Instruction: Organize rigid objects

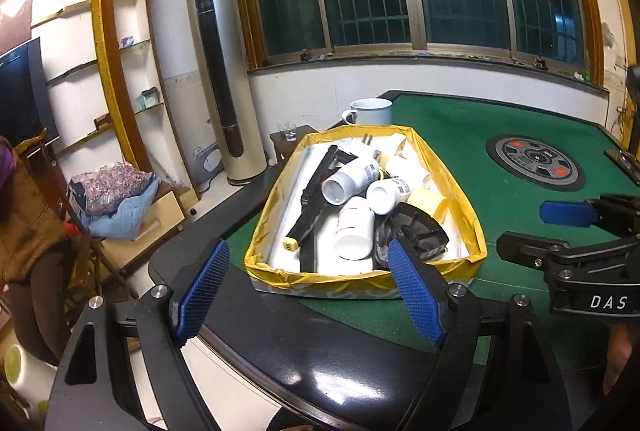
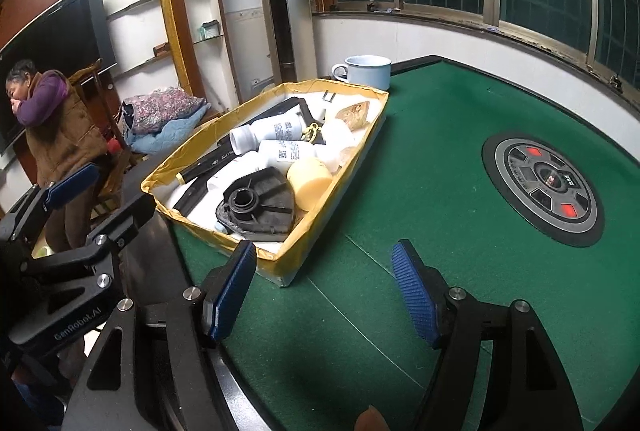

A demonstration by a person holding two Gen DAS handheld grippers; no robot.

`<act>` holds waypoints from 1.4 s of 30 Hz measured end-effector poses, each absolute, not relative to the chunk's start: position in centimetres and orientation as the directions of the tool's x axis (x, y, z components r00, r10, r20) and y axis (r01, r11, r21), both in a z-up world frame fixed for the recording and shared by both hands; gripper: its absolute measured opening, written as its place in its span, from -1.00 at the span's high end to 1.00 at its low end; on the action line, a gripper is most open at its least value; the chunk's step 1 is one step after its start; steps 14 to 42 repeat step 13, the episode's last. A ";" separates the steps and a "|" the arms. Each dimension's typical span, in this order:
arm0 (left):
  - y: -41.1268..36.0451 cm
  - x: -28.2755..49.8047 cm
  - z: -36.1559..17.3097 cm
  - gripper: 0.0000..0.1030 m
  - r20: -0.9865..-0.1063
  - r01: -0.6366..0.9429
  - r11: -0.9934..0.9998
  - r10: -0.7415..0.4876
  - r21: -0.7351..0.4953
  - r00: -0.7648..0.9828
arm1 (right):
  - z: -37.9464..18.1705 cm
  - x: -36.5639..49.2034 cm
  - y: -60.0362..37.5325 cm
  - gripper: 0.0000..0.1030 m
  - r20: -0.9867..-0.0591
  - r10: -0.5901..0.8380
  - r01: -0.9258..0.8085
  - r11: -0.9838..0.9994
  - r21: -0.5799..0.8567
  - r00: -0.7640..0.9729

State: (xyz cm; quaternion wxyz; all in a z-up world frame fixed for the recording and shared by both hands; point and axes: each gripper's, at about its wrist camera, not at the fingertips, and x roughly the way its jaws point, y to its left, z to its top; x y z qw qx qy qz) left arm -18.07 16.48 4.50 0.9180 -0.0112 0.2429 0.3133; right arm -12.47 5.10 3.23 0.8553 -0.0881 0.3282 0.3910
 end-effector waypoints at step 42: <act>17.2 -18.9 5.5 -0.60 -0.493 -0.503 0.861 0.472 0.079 0.731 | 3.4 -12.6 4.9 -0.28 -0.629 0.608 -0.721 0.685 0.106 0.485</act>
